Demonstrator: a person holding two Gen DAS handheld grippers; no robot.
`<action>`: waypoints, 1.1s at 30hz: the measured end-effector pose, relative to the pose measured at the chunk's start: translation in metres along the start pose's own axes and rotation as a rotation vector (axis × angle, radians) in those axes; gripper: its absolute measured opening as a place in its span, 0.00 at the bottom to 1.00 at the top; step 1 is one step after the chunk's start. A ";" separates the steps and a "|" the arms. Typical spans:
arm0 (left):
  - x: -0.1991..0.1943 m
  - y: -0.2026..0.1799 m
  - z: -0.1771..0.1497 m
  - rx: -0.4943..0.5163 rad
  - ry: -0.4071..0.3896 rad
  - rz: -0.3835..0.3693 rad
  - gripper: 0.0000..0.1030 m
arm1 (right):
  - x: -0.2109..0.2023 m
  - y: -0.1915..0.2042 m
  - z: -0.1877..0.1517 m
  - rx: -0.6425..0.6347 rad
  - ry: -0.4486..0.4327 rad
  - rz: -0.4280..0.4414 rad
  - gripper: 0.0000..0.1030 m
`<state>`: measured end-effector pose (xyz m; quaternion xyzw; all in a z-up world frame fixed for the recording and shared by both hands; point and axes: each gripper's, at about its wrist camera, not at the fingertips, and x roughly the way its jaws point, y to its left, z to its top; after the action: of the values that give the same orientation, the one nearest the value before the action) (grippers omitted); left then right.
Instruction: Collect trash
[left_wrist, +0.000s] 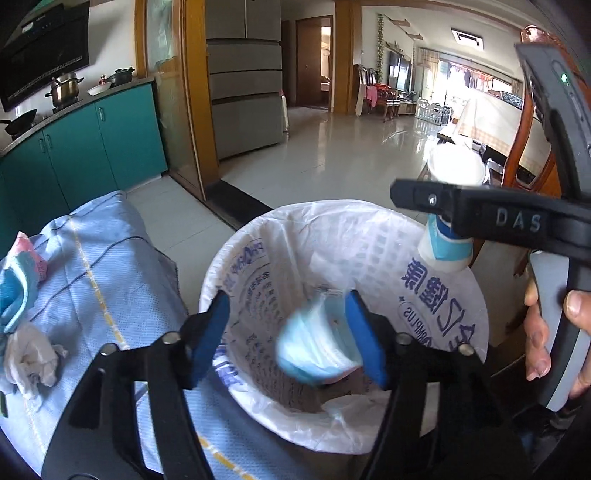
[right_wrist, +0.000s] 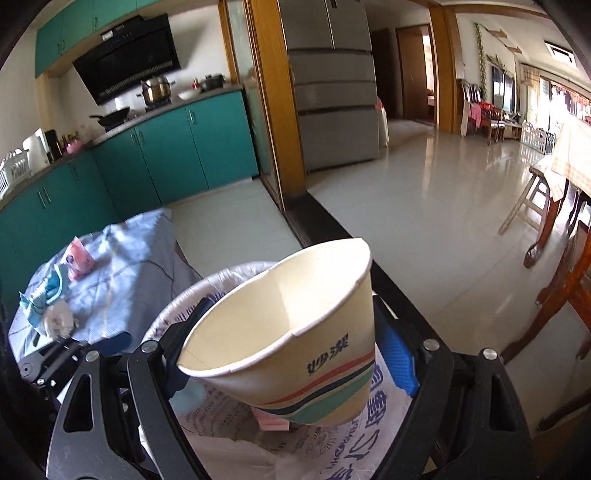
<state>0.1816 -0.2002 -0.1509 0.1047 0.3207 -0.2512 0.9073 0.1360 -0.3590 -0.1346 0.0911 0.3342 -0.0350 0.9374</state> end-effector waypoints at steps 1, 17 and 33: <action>-0.002 0.003 0.002 -0.002 -0.010 0.016 0.67 | 0.001 0.000 0.000 -0.001 0.006 0.002 0.81; -0.119 0.097 0.001 -0.077 -0.217 0.493 0.77 | 0.012 0.080 0.011 -0.106 0.009 0.085 0.96; -0.176 0.212 -0.055 -0.195 -0.127 0.742 0.80 | 0.070 0.305 0.007 -0.354 0.124 0.456 0.97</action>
<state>0.1457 0.0681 -0.0749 0.1108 0.2264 0.1196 0.9603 0.2333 -0.0611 -0.1289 0.0008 0.3624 0.2412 0.9003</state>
